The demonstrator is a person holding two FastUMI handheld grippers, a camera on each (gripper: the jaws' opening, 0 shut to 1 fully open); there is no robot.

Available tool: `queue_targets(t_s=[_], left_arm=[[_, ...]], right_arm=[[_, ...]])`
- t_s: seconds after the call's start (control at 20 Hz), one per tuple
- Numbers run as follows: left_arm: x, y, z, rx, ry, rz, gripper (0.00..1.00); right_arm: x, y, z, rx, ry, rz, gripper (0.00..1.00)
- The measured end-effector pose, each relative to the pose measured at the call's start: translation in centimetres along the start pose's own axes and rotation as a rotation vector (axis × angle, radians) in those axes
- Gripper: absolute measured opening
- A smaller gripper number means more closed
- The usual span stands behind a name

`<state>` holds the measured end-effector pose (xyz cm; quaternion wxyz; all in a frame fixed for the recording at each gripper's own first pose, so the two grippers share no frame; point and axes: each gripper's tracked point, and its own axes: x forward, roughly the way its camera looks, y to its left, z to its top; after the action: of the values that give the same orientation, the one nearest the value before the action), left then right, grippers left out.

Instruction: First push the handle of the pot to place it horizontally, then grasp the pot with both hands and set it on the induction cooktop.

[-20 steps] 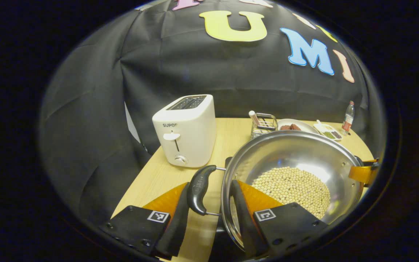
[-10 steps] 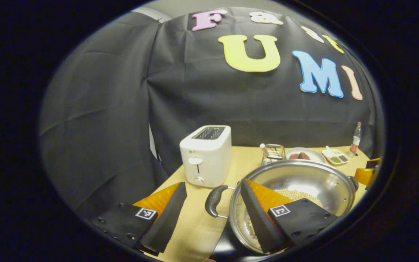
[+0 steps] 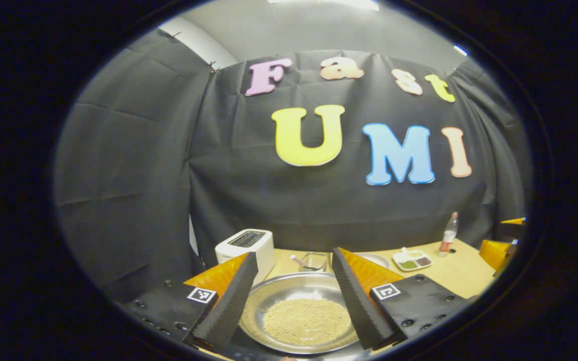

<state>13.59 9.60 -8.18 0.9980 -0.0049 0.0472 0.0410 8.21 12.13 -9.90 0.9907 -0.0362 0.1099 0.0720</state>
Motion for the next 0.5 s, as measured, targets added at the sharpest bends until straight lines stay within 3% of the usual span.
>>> queue_targets(t_s=[0.25, 0.5], left_arm=[[-7.2, -8.6, 3.1, -0.016, -0.057, -0.049, 0.97], [-12.4, -13.3, 5.6, -0.023, -0.08, -0.071, 1.0]], right_arm=[[-4.8, -6.6, 0.5, 0.038, -0.034, 0.005, 0.97], [-8.2, -10.1, 1.0, 0.078, -0.037, 0.007, 0.97]])
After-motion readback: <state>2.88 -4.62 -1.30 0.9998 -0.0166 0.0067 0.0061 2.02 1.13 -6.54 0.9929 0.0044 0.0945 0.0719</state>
